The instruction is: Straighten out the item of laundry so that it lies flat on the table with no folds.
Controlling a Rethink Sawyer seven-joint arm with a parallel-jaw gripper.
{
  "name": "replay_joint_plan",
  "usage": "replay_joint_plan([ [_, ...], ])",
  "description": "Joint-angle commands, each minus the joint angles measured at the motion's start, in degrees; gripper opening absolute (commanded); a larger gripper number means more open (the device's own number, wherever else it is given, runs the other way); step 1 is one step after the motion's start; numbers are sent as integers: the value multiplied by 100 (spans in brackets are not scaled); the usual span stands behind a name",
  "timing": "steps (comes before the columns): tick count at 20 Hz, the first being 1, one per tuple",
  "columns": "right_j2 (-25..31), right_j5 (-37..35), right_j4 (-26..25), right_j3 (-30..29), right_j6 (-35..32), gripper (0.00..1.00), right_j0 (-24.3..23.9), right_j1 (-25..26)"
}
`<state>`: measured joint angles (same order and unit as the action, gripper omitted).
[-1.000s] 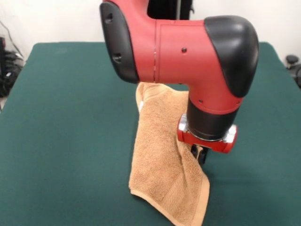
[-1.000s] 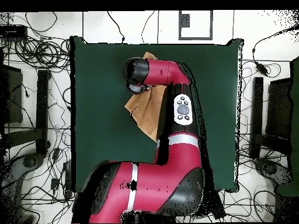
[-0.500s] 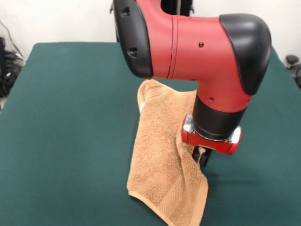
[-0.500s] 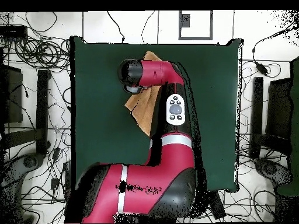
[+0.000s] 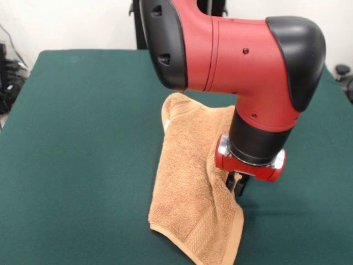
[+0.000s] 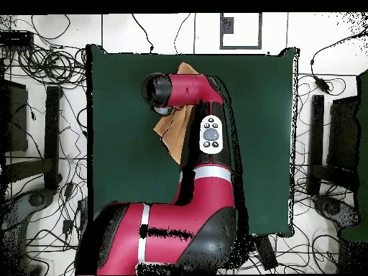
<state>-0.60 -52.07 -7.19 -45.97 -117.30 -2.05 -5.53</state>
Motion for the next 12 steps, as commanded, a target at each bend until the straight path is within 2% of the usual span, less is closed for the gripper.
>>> replay_joint_plan([
  [1, 334, 2361, -172, -116, -1450, 0, 101, 1627],
  [7, 208, 2374, -236, -24, -1492, 0, 179, 1652],
  [12, 1, 2218, -118, 108, -1922, 0, 355, 1700],
])
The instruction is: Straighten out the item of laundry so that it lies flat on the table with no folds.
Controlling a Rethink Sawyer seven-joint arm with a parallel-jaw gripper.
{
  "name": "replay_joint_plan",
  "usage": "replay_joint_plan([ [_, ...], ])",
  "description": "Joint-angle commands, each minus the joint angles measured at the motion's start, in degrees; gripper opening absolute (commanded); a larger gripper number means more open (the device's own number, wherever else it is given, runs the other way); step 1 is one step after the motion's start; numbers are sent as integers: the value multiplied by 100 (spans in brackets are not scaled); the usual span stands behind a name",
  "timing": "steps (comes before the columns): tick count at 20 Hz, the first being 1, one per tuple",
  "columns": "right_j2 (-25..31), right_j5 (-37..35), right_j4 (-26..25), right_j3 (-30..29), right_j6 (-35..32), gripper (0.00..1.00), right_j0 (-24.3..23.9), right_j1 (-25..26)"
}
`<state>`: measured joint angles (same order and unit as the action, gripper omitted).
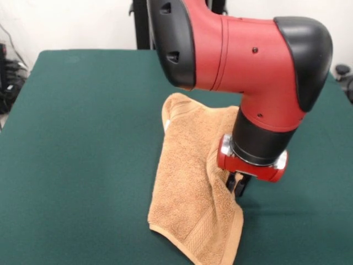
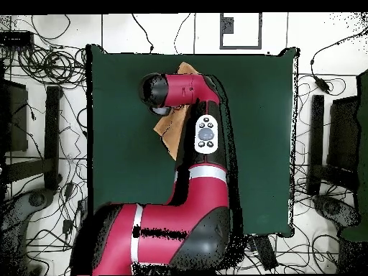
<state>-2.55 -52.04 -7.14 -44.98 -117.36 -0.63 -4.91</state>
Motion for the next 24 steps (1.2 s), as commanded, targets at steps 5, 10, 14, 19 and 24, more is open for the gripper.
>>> replay_joint_plan([
  [5, -1, 1992, 47, 180, -2336, 0, 404, 1703],
  [10, -217, 1736, 228, 419, -2841, 0, 589, 1812],
  [14, -213, 1874, 335, 413, -3107, 0, 630, 1817],
  [19, -302, 1734, 395, 555, -3350, 0, 700, 1869],
  [24, -400, 1654, 401, 710, -3525, 0, 768, 1934],
])
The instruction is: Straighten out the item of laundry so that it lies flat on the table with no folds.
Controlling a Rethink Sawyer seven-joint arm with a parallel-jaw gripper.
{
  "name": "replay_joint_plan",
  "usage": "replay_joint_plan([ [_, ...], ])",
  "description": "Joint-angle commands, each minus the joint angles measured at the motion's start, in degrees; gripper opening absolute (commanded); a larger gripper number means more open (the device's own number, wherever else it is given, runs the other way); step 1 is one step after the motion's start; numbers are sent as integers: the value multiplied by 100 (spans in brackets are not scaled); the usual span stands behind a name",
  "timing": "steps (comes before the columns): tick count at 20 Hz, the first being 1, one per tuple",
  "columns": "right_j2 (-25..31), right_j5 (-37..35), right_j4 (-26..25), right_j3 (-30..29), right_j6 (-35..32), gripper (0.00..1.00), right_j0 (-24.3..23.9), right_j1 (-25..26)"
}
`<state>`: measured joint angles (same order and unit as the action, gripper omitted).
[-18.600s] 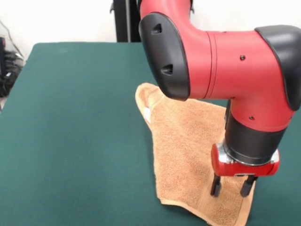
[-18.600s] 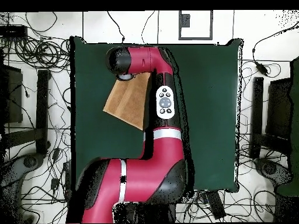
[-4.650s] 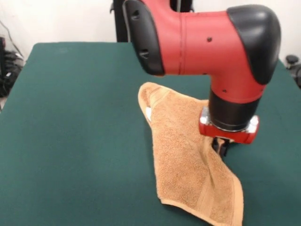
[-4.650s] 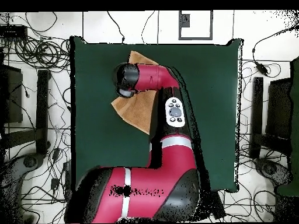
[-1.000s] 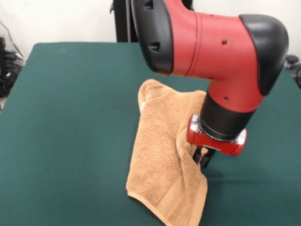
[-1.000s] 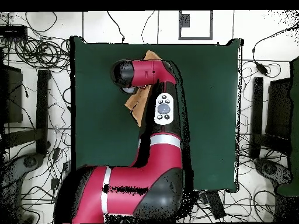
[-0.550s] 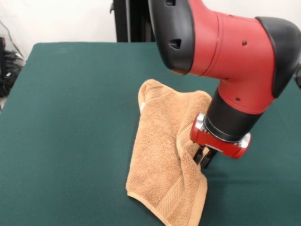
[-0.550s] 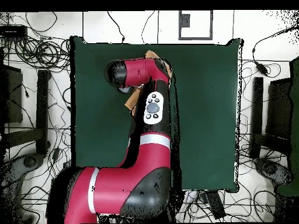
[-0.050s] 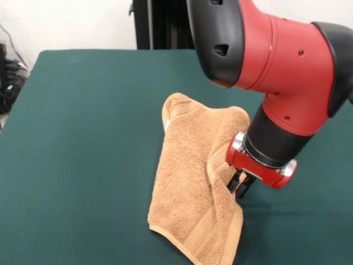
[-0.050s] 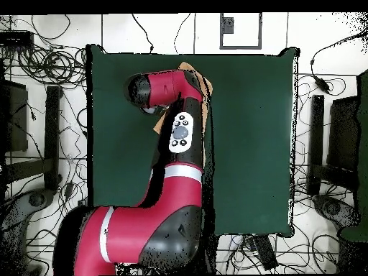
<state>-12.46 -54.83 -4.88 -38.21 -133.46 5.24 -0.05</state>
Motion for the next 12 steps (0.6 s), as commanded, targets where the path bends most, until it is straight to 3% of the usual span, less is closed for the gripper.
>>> replay_joint_plan([
  [1, 581, 1933, 176, 52, -1931, 0, 189, 1456],
  [12, 511, 1872, 193, 190, -2039, 0, 240, 1518],
])
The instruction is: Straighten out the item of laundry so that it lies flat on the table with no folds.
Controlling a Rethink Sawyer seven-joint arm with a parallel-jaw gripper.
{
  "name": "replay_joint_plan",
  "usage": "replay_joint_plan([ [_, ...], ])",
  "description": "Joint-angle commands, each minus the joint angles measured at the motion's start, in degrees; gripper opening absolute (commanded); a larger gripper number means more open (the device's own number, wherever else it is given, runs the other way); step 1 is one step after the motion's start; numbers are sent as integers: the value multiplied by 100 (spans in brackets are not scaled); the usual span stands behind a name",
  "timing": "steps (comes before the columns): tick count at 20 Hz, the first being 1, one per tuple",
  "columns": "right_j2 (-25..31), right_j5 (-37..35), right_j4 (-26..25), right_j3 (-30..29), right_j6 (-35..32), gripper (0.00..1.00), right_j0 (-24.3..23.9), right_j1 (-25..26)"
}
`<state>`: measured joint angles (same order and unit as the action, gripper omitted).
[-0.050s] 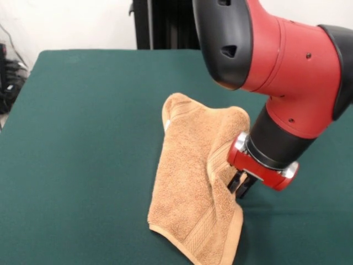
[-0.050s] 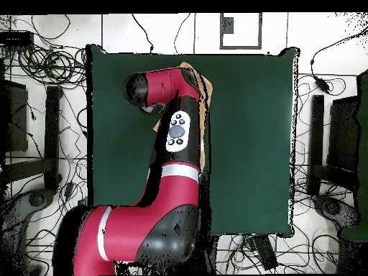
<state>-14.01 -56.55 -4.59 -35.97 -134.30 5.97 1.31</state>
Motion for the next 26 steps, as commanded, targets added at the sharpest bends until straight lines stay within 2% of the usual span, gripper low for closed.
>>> replay_joint_plan([
  [1, 655, 2049, 177, -28, -1959, 0, 173, 1388],
  [11, 605, 1999, 278, 134, -2253, 0, 240, 1461],
  [17, 456, 1655, 479, 529, -2713, 0, 336, 1650],
  [22, 547, 1441, 644, 644, -3058, 0, 313, 1688],
  [26, 548, 1512, 437, 599, -2789, 0, 311, 1653],
])
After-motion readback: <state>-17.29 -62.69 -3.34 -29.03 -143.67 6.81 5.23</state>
